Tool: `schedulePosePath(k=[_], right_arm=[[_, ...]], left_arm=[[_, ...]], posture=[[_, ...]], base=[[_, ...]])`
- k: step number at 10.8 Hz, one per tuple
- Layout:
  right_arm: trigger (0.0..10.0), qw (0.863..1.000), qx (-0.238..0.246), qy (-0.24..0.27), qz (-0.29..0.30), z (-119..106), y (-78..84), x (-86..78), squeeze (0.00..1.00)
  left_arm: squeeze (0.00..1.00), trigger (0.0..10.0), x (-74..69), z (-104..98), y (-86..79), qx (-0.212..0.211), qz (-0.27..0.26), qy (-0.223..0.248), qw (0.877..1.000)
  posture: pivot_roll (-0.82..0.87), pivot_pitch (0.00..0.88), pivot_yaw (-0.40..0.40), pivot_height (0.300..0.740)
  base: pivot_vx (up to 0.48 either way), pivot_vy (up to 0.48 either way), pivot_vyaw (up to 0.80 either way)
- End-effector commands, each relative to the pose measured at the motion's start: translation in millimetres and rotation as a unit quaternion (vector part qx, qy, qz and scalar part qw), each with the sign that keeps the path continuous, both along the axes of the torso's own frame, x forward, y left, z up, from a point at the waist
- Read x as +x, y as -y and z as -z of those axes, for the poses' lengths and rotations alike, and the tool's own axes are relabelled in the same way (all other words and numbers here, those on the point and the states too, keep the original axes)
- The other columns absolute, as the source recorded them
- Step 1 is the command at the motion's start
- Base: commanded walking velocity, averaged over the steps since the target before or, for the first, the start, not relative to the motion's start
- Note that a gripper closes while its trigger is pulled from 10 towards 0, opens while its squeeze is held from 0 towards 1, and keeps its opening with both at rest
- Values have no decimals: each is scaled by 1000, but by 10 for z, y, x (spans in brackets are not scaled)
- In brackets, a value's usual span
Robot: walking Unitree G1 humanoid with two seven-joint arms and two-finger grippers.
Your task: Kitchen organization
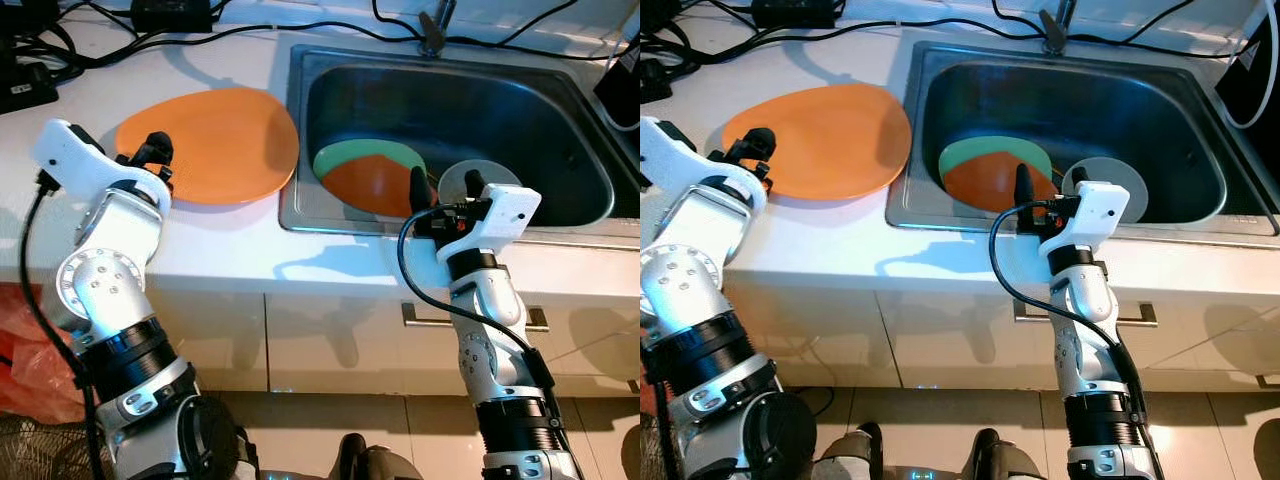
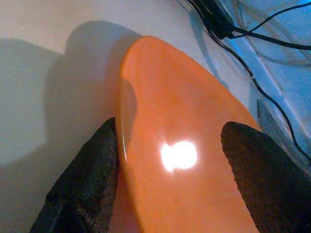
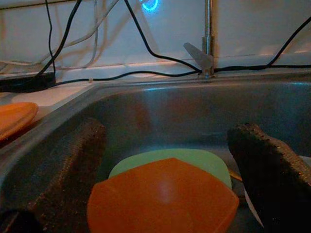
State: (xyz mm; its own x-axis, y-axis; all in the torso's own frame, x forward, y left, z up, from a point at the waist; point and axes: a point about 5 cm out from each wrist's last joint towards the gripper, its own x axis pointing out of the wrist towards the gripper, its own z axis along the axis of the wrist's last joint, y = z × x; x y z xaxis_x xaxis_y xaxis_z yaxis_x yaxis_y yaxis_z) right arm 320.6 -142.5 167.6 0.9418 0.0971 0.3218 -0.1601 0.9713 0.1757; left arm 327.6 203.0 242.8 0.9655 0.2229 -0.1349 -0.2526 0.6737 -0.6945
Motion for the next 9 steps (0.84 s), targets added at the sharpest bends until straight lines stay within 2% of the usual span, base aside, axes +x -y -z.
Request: schedulePosePath(k=[1,3,4,5,6,7,9], right_arm=[[10000,1000,-4,-24,-2,90,8,-3,0],[10000,1000,-3,-25,-2,91,11,-3,0],[10000,1000,-3,-26,-3,90,10,-4,0],[10000,1000,-3,-26,-2,88,12,-5,0],[10000,1000,-2,-26,-2,87,15,-6,0],[10000,1000,-2,-27,-2,91,16,-5,0],[10000,1000,-2,-30,-4,98,12,-3,0]], left_arm=[[0,10000,21,289,106,-15,26,-59,998],[0,10000,21,470,191,-29,38,-82,995],[0,10000,23,574,311,-36,61,-96,993],[0,9216,25,626,416,-44,74,-102,991],[0,3333,24,634,456,-45,78,-103,991],[0,0,24,625,485,-43,82,-101,991],[0,0,28,608,476,-39,80,-94,992]], posture=[[144,198,-79,740],[143,199,-81,740],[138,205,-81,740],[134,207,-82,740],[135,208,-82,740],[136,209,-83,740],[138,207,-83,740]], base=[[0,0,0],[0,0,0],[0,0,0],[0,0,0],[0,0,0],[0,0,0],[0,0,0]])
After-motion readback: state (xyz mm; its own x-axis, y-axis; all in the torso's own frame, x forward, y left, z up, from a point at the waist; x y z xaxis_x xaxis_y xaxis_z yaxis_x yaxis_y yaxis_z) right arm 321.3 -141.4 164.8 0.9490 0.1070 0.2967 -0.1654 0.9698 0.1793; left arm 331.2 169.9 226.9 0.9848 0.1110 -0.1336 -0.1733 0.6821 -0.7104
